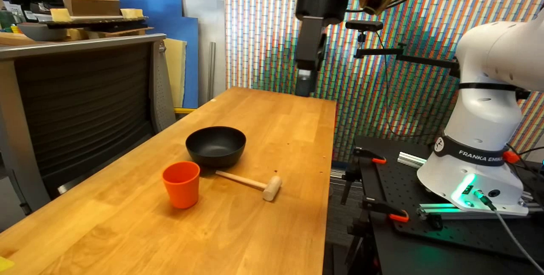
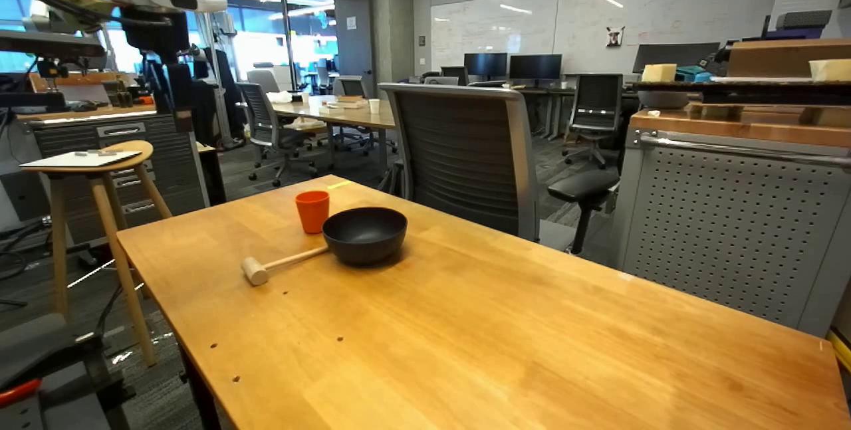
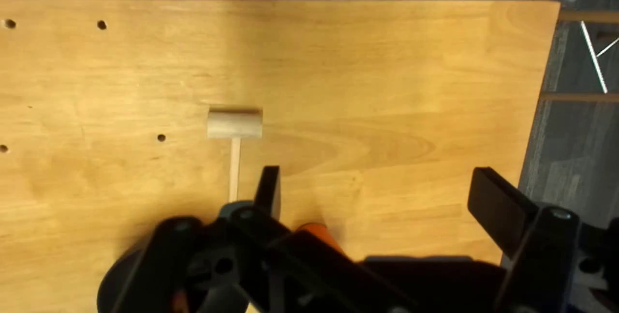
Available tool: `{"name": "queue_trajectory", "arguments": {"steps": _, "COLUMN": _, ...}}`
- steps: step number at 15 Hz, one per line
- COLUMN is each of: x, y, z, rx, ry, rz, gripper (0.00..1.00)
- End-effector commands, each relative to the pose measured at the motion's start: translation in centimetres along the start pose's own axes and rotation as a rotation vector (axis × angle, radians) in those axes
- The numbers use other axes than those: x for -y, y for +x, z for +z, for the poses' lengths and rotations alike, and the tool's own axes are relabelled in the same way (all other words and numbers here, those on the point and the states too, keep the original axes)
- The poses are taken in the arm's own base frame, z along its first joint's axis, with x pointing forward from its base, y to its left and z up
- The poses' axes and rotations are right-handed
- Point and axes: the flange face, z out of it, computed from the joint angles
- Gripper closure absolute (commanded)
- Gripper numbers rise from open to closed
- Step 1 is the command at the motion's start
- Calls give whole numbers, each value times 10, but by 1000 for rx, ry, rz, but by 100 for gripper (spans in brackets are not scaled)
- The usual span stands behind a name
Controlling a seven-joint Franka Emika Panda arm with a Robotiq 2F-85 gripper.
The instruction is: Put the orange cup in the black bowl
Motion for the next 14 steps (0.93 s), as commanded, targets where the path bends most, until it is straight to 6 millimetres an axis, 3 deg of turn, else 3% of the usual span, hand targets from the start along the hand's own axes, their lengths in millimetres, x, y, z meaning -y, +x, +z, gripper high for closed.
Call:
{"name": "queue_trajectory", "arguments": {"steps": 1, "x": 24, "y": 67, "z": 28, "rx": 1, "ry": -61, "rz": 34, "gripper": 0}}
{"name": "queue_trajectory", "arguments": {"steps": 7, "x": 37, "y": 153, "z": 96, "rx": 80, "ry": -209, "rz": 55, "gripper": 0}}
{"name": "queue_trajectory", "arguments": {"steps": 14, "x": 39, "y": 235, "z": 161, "rx": 149, "ry": -245, "rz": 82, "gripper": 0}}
